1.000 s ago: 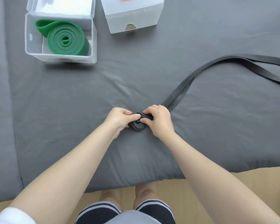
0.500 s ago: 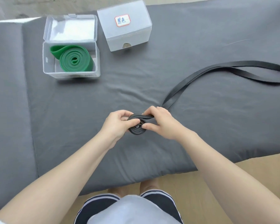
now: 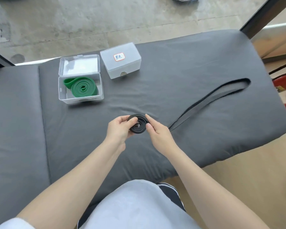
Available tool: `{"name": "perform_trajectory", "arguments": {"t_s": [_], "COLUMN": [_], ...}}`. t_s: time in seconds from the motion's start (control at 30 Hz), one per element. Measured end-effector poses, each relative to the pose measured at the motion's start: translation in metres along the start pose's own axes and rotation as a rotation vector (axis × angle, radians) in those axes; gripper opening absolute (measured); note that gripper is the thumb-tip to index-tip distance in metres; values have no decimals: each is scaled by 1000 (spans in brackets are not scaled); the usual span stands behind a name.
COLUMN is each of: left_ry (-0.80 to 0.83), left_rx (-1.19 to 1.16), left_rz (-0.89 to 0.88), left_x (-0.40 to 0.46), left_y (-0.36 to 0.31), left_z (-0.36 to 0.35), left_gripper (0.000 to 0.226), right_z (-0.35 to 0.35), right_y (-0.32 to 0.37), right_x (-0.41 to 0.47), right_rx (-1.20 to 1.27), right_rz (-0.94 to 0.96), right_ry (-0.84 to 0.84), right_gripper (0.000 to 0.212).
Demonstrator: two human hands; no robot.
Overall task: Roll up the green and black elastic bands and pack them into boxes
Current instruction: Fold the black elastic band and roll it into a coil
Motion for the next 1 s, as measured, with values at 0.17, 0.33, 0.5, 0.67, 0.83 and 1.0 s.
{"name": "perform_trajectory", "arguments": {"t_s": [0.17, 0.33, 0.5, 0.67, 0.83, 1.0], "left_ry": [18, 31, 69, 95, 312, 330], "left_rx": [-83, -220, -290, -238, 167, 639], "left_rz": [-47, -70, -93, -30, 144, 193], "left_x": [-3, -4, 2, 4, 6, 6], "left_y": [-3, -4, -3, 9, -8, -25], "left_z": [-17, -31, -49, -77, -97, -128], "left_gripper": [20, 9, 8, 8, 14, 18], "right_z": [3, 20, 46, 83, 116, 132], "right_y": [-2, -3, -6, -16, -16, 2], "right_x": [-9, -6, -2, 4, 5, 10], "right_rx": [399, 668, 726, 481, 255, -80], "right_rz": [-12, 18, 47, 27, 66, 159], "right_ry": [-177, -223, -138, -21, 231, 461], "right_gripper": [41, 34, 33, 30, 28, 27]}}
Point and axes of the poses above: each hand's wrist, its own x-axis towards the middle knuckle, its own z-axis out of the back of the hand, y = z × x, the point moved 8 cm from there along x, towards the middle knuckle, and after that the axes turned 14 degrees about y, right-handed, at the moved point
